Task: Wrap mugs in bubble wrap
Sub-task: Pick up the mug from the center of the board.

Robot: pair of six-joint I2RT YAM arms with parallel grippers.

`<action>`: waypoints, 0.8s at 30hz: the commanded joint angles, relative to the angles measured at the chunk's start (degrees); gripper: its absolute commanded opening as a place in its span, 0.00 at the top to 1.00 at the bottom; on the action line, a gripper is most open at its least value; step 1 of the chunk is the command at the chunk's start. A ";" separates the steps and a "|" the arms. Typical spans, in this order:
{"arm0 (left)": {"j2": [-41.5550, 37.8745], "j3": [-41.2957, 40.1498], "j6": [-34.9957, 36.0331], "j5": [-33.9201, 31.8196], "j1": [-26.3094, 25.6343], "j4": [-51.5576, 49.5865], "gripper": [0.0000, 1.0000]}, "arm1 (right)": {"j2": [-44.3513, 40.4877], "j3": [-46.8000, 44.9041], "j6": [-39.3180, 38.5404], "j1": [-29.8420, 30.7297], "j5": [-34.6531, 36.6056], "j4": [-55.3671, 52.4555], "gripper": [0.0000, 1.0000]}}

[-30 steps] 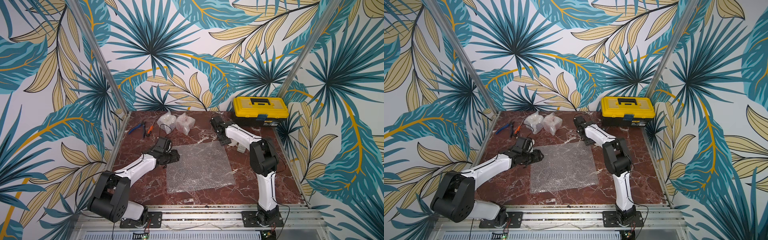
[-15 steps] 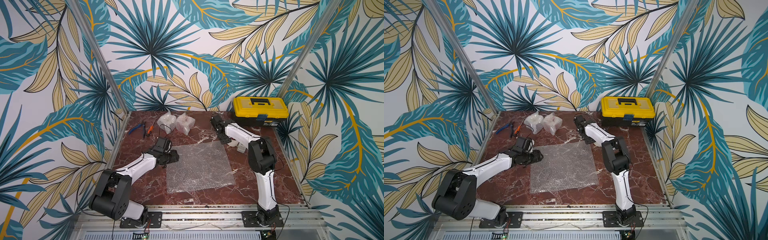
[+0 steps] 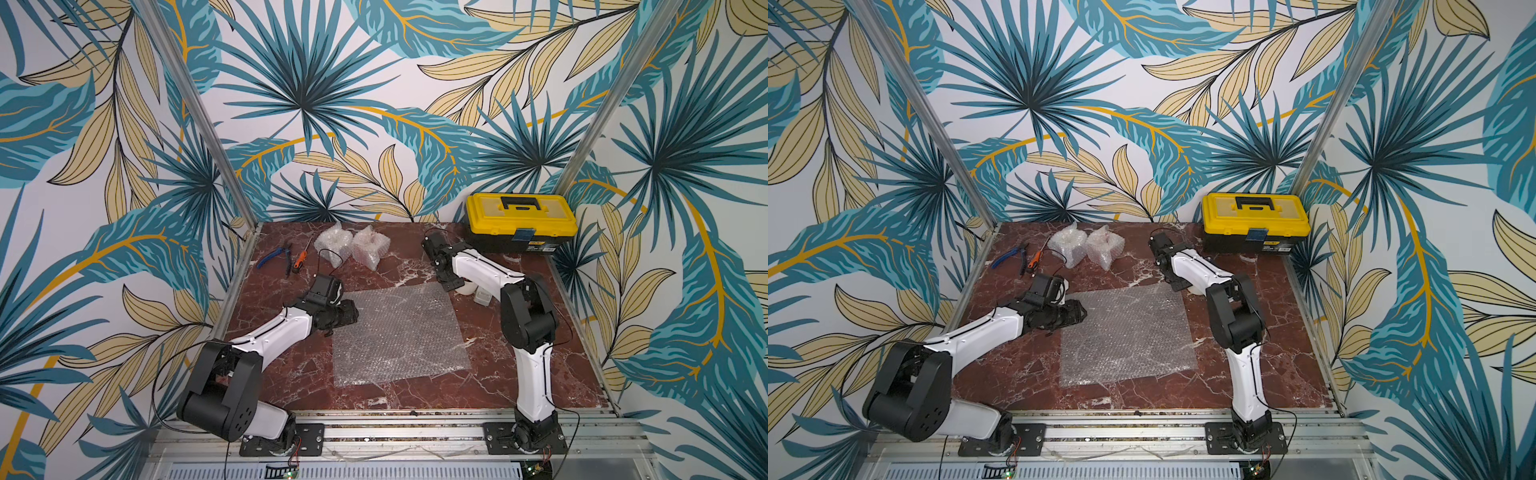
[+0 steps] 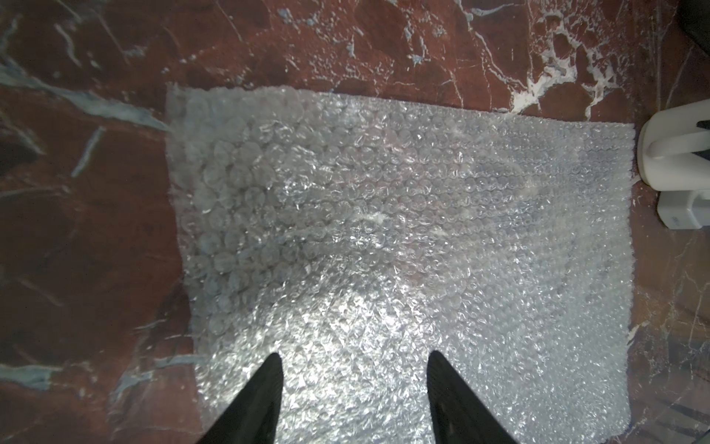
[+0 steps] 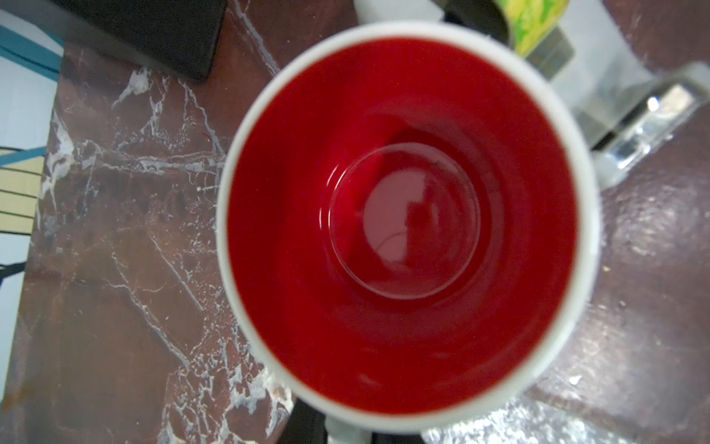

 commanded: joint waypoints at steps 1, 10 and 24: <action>-3.46 -0.99 -0.51 1.29 0.56 -1.19 0.36 | -5.40 -1.80 -11.97 0.57 0.78 -0.59 1.00; -9.18 -4.32 -2.10 6.84 -1.74 -0.88 0.27 | -23.93 -19.20 -41.84 2.24 -5.51 17.57 1.00; -18.19 -19.90 -22.51 5.51 -12.70 22.50 0.08 | -30.80 -26.23 -57.86 21.22 -26.05 22.24 1.00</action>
